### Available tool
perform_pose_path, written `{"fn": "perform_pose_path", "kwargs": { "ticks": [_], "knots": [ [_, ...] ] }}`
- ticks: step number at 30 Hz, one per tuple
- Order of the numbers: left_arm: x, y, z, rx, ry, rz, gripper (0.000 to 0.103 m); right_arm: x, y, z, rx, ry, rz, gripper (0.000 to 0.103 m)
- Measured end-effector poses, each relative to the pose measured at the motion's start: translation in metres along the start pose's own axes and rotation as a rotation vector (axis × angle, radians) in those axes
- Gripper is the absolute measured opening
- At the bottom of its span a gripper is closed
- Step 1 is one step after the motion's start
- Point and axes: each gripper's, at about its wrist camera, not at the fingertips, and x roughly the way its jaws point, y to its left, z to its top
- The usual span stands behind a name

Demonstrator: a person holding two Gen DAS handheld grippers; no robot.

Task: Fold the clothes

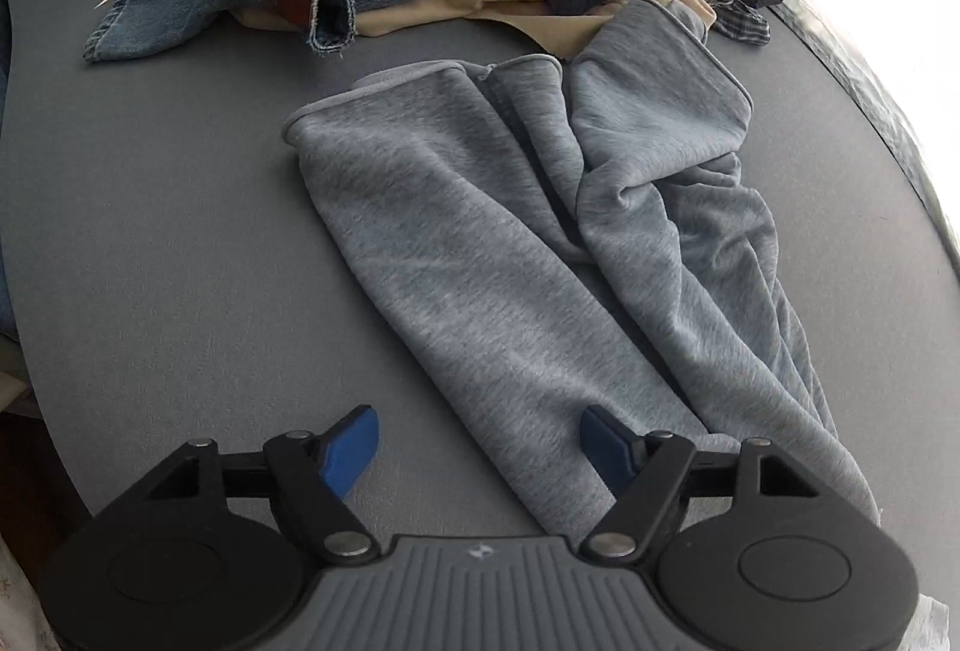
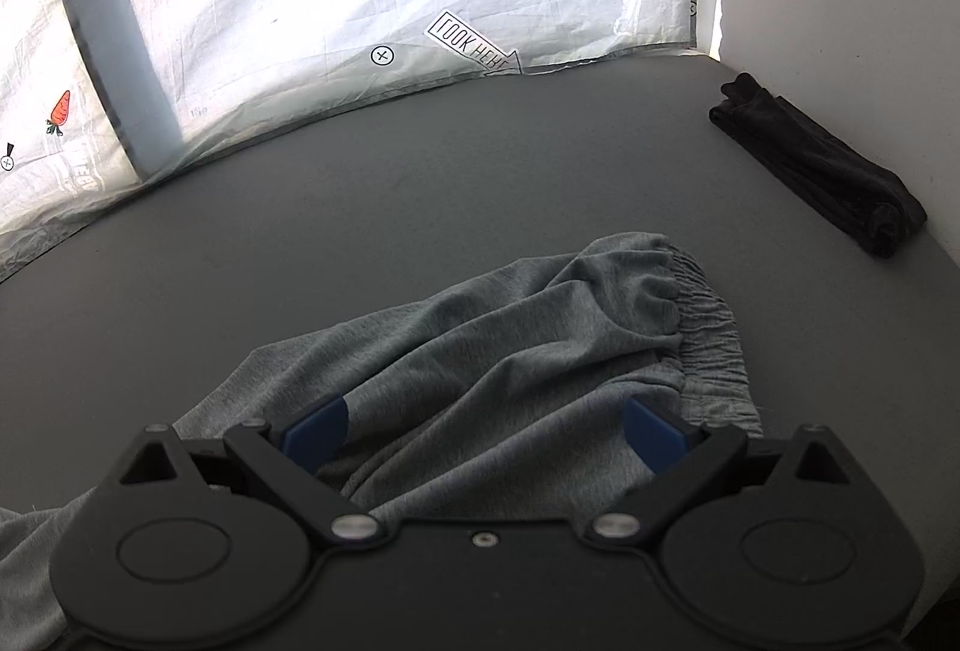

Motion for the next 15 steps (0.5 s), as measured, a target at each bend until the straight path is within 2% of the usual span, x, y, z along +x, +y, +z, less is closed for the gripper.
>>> {"fn": "perform_pose_path", "kwargs": {
  "ticks": [4,6,8,9,11,13,15],
  "knots": [
    [0.002,-0.01,0.004,0.008,-0.036,-0.008,0.079,0.006,0.004,-0.005,-0.007,0.033,-0.008,0.1],
    [0.003,-0.016,0.006,0.005,-0.054,-0.008,0.07,0.007,0.007,-0.004,-0.018,0.032,-0.007,0.1],
    [0.001,-0.027,0.007,0.033,-0.066,0.005,0.023,0.007,0.007,-0.003,-0.021,0.028,-0.005,0.1],
    [-0.001,-0.032,0.007,0.053,-0.07,0.003,0.005,0.007,0.006,-0.002,-0.02,0.028,-0.006,0.1],
    [-0.012,-0.04,0.008,0.079,-0.101,-0.038,0.001,0.008,0.003,-0.002,-0.018,0.031,-0.014,0.1],
    [-0.036,-0.057,0.013,0.164,-0.157,-0.091,0.001,0.01,-0.001,-0.002,-0.01,0.035,-0.022,0.1],
    [-0.071,-0.089,0.019,0.297,-0.261,-0.174,0.001,0.011,-0.006,-0.002,0.005,0.034,-0.03,0.1]
  ]
}}
